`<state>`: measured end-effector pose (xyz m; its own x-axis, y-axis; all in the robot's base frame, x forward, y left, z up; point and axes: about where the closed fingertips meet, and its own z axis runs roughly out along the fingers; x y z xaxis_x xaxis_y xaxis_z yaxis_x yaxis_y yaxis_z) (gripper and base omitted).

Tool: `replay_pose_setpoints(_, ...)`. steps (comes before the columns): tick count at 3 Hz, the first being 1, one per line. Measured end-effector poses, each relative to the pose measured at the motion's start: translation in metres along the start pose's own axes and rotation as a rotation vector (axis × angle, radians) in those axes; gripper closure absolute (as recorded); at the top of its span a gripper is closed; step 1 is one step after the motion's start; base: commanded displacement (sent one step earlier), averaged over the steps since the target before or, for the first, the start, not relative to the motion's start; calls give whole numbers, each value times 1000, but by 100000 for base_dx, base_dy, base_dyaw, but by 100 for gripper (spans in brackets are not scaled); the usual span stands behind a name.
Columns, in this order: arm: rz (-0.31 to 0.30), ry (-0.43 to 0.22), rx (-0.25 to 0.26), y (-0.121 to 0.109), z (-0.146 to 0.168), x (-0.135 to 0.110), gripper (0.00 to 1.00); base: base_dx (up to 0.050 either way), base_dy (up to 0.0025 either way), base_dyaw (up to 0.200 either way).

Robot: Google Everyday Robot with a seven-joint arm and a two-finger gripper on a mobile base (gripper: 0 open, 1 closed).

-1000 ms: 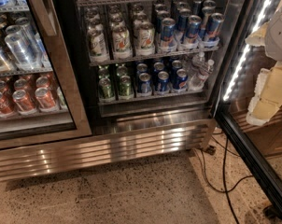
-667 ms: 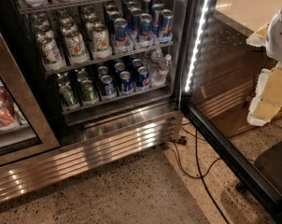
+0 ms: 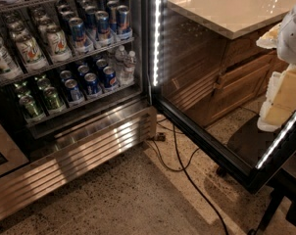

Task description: Open right fridge door

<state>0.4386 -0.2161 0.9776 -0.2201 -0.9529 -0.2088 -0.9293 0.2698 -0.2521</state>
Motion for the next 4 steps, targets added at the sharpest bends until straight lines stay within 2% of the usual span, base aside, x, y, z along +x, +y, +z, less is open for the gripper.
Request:
replay_pose_setpoints(1, 0, 0, 0, 0, 0, 0, 0, -4900, -1, -1)
replay_pose_setpoints(2, 0, 0, 0, 0, 0, 0, 0, -1, 1, -20003)
replay_pose_setpoints(3, 0, 0, 0, 0, 0, 0, 0, 0, 0, -9796)
replay_pose_setpoints(4, 0, 0, 1, 0, 0, 0, 0, 0, 0, 0)
